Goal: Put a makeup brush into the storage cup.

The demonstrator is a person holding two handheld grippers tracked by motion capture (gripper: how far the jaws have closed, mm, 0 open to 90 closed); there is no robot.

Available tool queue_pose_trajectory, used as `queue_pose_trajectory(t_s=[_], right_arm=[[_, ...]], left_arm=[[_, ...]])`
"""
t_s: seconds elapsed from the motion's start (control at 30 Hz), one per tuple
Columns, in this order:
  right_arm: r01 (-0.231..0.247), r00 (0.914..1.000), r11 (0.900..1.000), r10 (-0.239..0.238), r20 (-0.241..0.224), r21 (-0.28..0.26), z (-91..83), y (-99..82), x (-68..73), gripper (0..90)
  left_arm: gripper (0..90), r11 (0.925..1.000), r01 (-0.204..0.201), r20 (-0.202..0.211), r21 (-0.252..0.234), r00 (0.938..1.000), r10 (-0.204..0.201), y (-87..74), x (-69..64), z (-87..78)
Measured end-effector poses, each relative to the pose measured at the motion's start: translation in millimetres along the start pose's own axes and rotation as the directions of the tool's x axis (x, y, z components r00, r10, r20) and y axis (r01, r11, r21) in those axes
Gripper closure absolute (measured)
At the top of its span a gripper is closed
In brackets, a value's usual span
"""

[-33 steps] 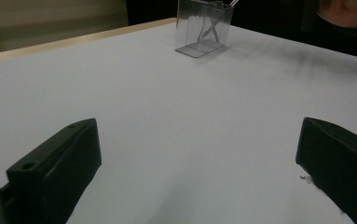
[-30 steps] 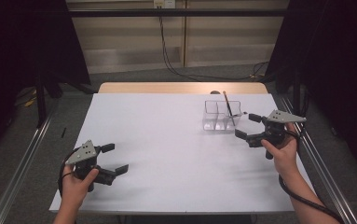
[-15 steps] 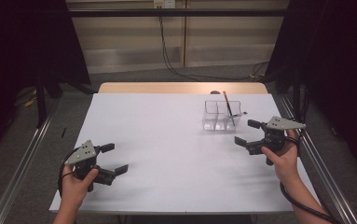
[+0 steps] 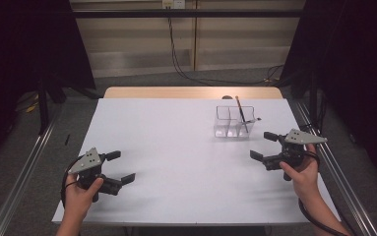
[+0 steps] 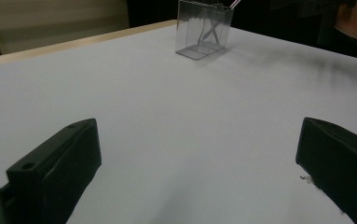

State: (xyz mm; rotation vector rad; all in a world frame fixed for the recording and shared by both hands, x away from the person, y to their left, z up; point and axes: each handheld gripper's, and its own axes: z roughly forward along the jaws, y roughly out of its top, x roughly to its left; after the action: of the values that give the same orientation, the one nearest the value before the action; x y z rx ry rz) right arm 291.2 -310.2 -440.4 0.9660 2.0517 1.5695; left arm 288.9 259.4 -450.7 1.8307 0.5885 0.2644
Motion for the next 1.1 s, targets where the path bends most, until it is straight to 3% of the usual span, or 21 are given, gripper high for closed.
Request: queue_pose_trajectory(t_s=[0.6,1.1], right_arm=[[-0.003,1.0,1.0,0.003,-0.005,-0.006,-21.0,-8.3,12.5,2.4],[0.011,0.9999,0.9995,-0.011,-0.008,0.028,-29.3,-20.9,20.2,2.4]], left_arm=[[0.0,1.0,-0.004,-0.002,0.002,1.0,0.004,0.6,0.3,-0.4],[0.0,1.0,-0.006,-0.003,-0.001,1.0,0.006,1.0,1.0,0.1]])
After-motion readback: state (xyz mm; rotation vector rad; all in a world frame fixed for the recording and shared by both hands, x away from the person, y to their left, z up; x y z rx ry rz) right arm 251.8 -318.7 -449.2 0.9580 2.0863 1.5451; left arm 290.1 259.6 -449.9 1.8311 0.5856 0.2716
